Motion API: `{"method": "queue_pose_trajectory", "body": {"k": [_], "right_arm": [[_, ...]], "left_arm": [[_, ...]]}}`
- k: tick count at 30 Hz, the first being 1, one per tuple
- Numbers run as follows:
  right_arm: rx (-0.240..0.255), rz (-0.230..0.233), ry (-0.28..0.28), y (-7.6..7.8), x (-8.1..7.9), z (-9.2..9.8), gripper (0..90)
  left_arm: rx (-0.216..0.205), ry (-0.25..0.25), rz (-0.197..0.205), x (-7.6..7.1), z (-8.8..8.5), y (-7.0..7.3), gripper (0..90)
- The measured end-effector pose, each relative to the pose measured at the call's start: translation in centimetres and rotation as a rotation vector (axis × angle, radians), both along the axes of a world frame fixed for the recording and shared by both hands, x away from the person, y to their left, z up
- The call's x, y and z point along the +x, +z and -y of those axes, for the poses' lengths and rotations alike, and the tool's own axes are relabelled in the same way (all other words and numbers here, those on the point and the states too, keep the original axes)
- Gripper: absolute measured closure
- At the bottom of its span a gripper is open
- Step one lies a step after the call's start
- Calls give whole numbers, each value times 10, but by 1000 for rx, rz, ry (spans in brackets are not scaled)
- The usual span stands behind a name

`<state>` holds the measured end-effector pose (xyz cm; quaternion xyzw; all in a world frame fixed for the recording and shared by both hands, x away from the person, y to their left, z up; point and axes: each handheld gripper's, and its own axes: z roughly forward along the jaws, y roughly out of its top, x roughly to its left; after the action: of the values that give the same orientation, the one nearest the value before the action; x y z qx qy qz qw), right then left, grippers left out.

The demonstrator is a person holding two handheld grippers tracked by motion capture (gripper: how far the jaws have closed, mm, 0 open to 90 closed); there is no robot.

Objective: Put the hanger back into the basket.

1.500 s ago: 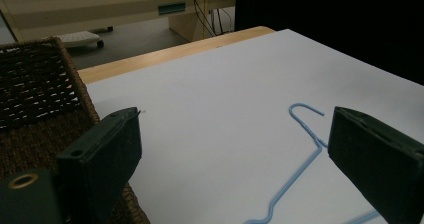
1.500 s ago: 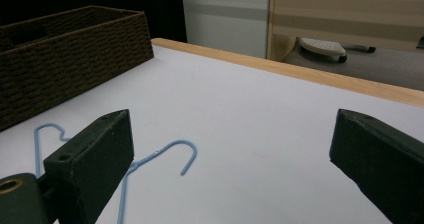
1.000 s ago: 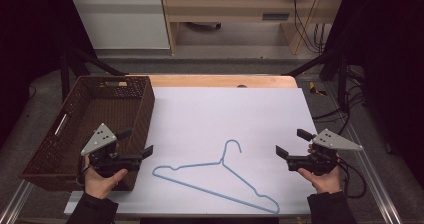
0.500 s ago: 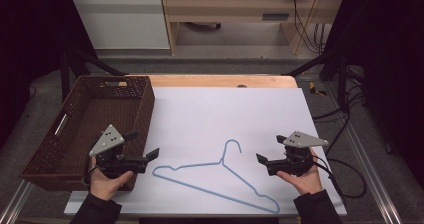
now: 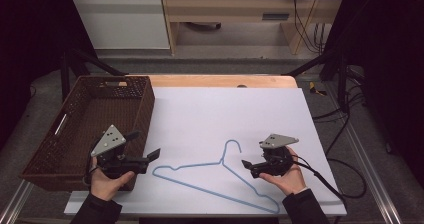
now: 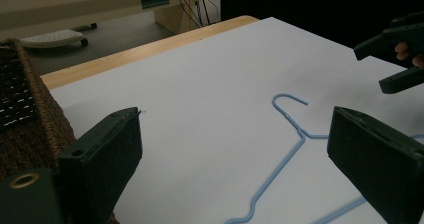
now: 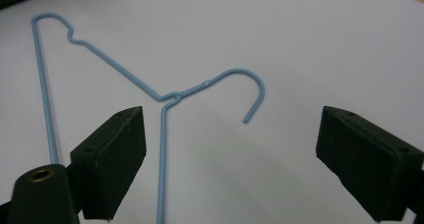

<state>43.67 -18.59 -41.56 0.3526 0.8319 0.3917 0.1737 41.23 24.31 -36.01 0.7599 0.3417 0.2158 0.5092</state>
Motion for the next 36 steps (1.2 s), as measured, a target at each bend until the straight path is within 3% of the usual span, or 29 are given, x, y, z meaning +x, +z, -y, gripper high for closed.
{"method": "queue_pose_trajectory", "body": {"k": [7, 12, 18, 26, 27, 36], "right_arm": [[-86, -50, 46, -15, 1, -22, 210], [-78, -80, 57, -21, 2, -28, 255], [-102, -120, 60, -29, 3, -33, 324], [-129, -171, 77, -38, 4, -39, 469], [-142, -184, 73, -39, 4, -40, 517], [-145, -208, 87, -41, 3, -41, 633]], "left_arm": [[1, -1, -2, 0, 0, 0, 73], [2, 0, 0, 0, -1, 0, 75], [0, 8, 2, 0, -4, 0, 77], [-7, 18, 5, 1, -7, 1, 79], [-8, 18, 6, 1, -8, 1, 79], [-5, 16, 2, 1, -6, 0, 80]]}}
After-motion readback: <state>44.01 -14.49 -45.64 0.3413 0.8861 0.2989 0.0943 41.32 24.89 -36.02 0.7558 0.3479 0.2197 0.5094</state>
